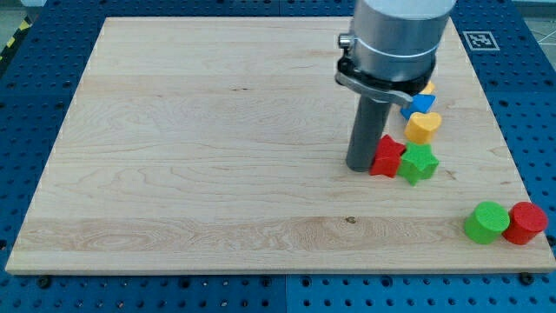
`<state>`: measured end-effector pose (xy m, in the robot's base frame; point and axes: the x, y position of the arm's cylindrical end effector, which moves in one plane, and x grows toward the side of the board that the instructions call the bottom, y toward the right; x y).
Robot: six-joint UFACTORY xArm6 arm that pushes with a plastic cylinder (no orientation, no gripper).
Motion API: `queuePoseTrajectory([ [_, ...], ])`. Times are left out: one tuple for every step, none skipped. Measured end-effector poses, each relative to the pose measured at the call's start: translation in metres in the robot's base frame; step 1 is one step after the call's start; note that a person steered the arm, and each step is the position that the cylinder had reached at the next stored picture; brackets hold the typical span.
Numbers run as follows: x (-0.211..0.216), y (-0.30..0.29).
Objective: Point your arm towards blur cube
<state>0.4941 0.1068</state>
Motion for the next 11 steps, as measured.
queuePoseTrajectory([
  [-0.001, 0.022],
  [-0.001, 0.049],
  [-0.001, 0.078],
  [-0.001, 0.08],
  [-0.001, 0.051],
  [-0.046, 0.008],
  [-0.133, -0.008],
  [-0.2, 0.008],
  [-0.226, 0.056],
  [-0.225, 0.071],
  [-0.213, 0.075],
])
